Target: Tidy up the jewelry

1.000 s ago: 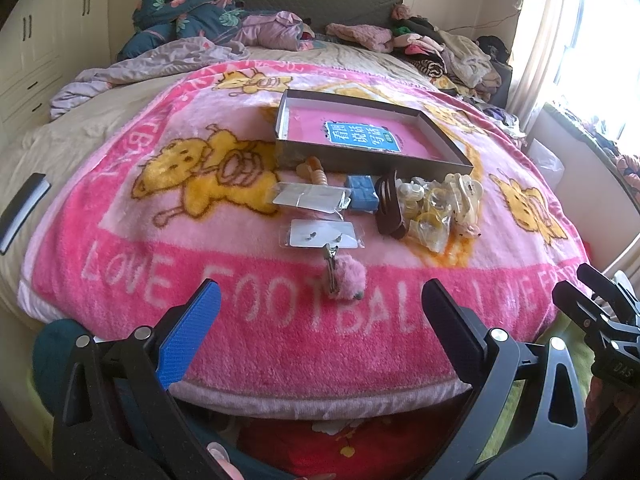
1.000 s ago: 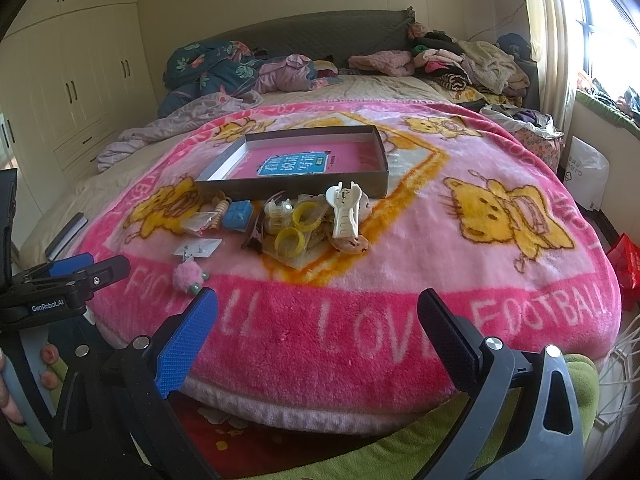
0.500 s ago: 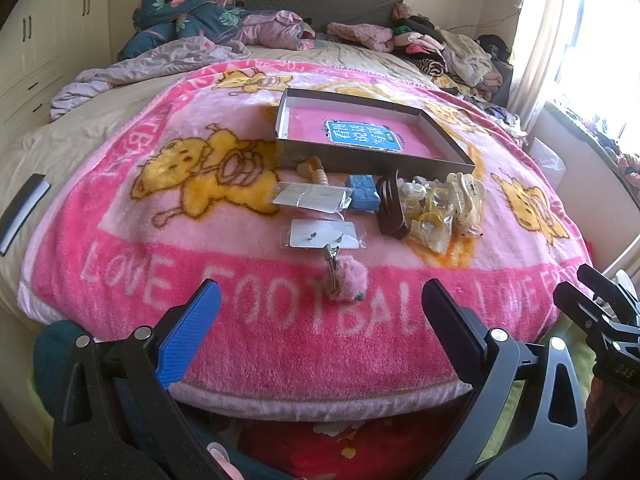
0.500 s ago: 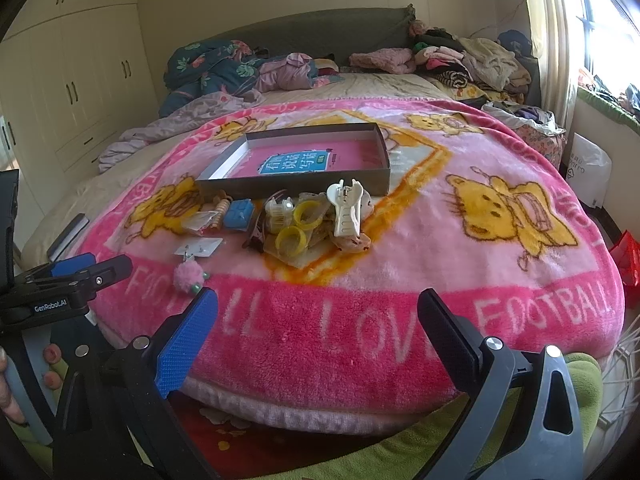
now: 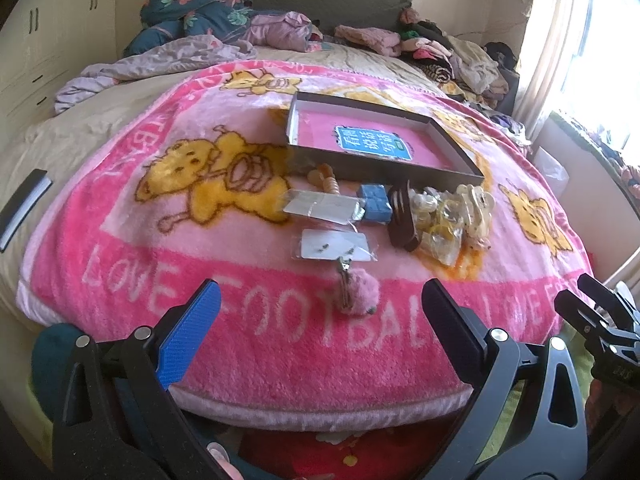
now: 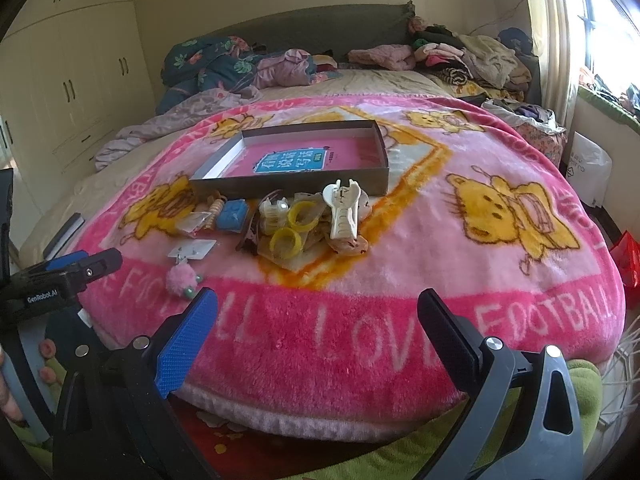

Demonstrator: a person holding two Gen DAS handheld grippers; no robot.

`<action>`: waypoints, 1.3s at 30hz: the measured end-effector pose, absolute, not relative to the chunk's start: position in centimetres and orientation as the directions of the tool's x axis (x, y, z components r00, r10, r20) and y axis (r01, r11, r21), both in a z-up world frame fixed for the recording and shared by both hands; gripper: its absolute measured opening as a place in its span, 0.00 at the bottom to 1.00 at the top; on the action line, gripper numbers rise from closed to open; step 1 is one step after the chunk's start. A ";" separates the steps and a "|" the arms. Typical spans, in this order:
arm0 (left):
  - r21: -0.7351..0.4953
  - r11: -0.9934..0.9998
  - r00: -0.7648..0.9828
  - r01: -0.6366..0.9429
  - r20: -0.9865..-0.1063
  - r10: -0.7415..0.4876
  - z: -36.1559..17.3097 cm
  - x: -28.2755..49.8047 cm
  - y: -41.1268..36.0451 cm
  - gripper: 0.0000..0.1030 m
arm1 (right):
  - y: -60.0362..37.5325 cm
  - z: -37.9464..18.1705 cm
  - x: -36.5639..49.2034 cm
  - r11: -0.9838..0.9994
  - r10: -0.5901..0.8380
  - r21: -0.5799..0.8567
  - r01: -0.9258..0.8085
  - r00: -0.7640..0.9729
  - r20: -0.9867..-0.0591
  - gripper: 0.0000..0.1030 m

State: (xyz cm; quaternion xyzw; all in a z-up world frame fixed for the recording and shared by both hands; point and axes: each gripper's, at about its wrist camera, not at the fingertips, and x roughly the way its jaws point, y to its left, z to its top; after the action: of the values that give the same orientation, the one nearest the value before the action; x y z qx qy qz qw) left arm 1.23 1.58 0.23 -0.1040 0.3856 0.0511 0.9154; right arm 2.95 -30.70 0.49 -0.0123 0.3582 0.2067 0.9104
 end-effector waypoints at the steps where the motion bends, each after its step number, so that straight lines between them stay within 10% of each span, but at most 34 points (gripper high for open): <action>1: -0.152 0.972 0.697 -0.181 -0.717 0.018 0.2 1.3 1.9 0.91 | -30.6 0.5 3.1 0.914 0.367 0.124 -0.386 0.657 -0.658 0.96; 39: -0.141 0.974 0.576 -0.179 -0.817 -0.013 -4.1 12.1 3.6 0.91 | -28.8 -1.1 15.4 0.925 0.351 0.152 -0.349 0.630 -0.692 0.96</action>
State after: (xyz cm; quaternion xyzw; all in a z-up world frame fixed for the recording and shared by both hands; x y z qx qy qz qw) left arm 12.06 3.57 -4.13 -0.1045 0.4580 0.0470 0.8815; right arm 15.45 -28.77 -1.14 0.0018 0.3839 0.1939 0.9028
